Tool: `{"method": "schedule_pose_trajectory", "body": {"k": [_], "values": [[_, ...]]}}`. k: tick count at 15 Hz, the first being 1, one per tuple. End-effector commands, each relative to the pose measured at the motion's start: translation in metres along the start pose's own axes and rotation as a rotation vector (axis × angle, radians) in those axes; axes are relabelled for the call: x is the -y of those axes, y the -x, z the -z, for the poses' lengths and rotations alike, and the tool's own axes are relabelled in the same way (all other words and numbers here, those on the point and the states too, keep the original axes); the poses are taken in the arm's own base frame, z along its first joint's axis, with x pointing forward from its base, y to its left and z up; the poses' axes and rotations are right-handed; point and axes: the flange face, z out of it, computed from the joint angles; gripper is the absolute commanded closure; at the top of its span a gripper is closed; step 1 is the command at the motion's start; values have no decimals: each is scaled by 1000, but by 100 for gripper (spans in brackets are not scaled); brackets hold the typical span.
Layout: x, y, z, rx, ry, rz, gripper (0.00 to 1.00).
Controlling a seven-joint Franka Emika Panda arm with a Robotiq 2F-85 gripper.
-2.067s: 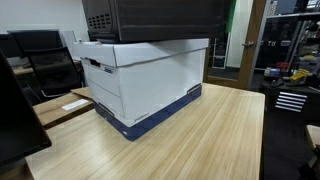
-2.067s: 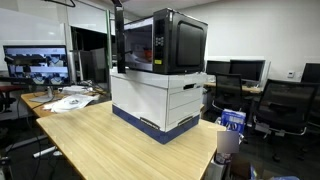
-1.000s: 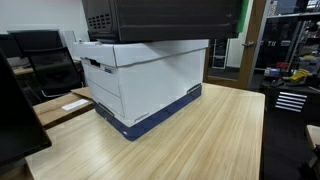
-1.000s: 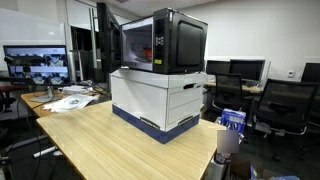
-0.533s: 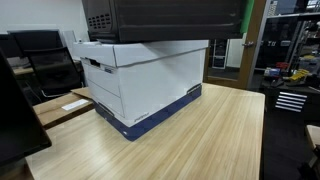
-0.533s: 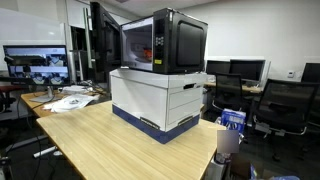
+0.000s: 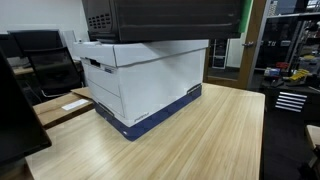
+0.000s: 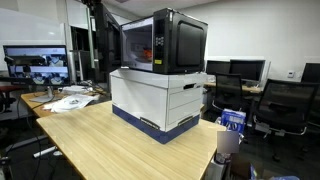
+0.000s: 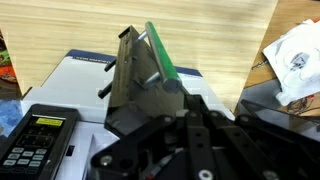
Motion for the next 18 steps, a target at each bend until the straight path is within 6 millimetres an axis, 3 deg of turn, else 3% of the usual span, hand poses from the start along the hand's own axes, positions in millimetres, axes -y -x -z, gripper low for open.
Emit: {"method": "schedule_pose_trajectory", "body": {"k": [1,7,12,18], "values": [[-11,-25,-8,-130,14,-3,98],[-30,-44,-30,-311,82,-29,99],[-46,-51,-57,-440,134,-75,98],[-57,-54,-74,-541,173,-94,99]]}}
